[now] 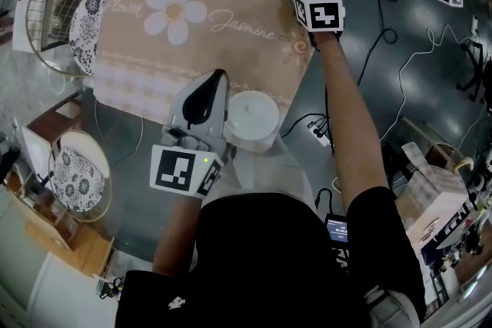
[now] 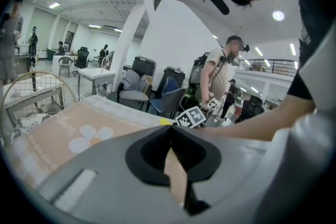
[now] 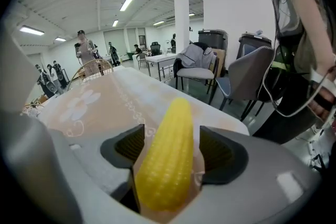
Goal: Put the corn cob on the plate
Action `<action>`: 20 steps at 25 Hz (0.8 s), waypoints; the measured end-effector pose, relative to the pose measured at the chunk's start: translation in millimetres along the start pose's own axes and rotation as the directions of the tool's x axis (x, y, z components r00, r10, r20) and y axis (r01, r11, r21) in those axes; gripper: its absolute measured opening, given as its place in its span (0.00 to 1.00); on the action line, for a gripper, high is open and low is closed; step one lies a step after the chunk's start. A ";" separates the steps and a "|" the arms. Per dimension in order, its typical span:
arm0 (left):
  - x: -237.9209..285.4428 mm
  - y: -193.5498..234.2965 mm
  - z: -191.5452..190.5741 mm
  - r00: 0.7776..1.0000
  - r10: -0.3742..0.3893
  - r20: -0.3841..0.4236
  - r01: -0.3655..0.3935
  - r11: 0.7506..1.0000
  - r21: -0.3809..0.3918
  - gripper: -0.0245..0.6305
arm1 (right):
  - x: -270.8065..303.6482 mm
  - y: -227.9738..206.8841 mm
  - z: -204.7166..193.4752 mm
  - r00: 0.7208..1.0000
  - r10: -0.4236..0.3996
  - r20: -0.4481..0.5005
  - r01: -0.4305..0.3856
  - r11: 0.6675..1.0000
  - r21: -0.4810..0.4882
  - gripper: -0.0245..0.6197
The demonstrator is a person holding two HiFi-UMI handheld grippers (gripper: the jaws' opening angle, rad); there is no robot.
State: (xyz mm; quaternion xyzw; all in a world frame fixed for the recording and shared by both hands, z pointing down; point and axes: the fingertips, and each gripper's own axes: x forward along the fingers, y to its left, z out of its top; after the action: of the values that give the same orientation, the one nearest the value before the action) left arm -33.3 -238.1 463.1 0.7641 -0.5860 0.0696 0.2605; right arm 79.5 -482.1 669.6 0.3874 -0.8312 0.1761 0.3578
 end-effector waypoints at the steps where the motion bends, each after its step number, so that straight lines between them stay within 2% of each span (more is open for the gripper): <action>1: -0.1 1.6 -0.5 1.000 0.004 0.002 -0.004 1.000 -0.001 0.05 | 1.8 -0.2 -0.7 1.000 -0.001 -0.006 0.001 1.000 -0.001 0.54; 10: -1.9 3.8 -9.5 1.000 0.009 -0.007 -0.009 1.000 -0.013 0.05 | 11.1 0.2 -12.5 0.999 -0.008 -0.049 0.007 1.000 -0.023 0.53; 14: -2.7 8.4 -9.7 1.000 0.016 -0.011 -0.016 1.000 -0.014 0.05 | 13.1 1.5 -13.0 0.999 0.016 -0.047 -0.017 1.000 -0.022 0.53; 20: -4.1 9.5 -4.3 1.000 0.009 0.018 -0.008 0.999 -0.033 0.05 | 12.5 1.1 -11.0 1.000 0.020 -0.018 -0.020 1.000 -0.008 0.48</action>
State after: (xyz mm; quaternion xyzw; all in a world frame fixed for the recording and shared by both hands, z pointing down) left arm -42.5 -234.2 468.1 0.7578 -0.5927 0.0544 0.2672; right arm 78.2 -481.6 686.2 0.3760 -0.8325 0.1798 0.3650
